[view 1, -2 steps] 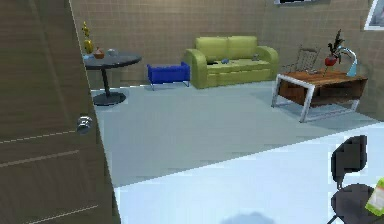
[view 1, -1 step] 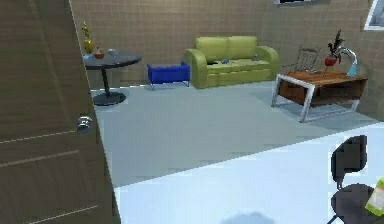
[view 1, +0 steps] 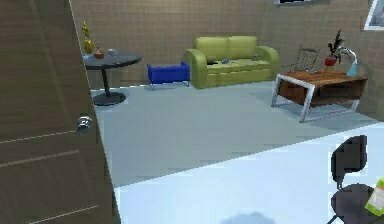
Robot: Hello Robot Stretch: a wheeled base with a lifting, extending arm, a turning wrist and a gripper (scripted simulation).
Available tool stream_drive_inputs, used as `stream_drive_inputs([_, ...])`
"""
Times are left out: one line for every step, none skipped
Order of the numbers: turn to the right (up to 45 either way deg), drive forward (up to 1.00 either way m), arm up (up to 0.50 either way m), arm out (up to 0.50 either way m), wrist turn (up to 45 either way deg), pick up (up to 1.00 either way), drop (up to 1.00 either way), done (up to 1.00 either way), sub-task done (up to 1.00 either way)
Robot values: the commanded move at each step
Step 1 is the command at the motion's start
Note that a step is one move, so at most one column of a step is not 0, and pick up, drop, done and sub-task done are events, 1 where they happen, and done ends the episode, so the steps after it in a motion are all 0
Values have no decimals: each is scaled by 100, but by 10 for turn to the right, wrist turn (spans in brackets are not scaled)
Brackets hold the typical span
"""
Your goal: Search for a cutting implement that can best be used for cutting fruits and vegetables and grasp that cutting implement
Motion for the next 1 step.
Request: stream_drive_inputs([0, 0, 0, 0, 450, 0, 0, 0, 0])
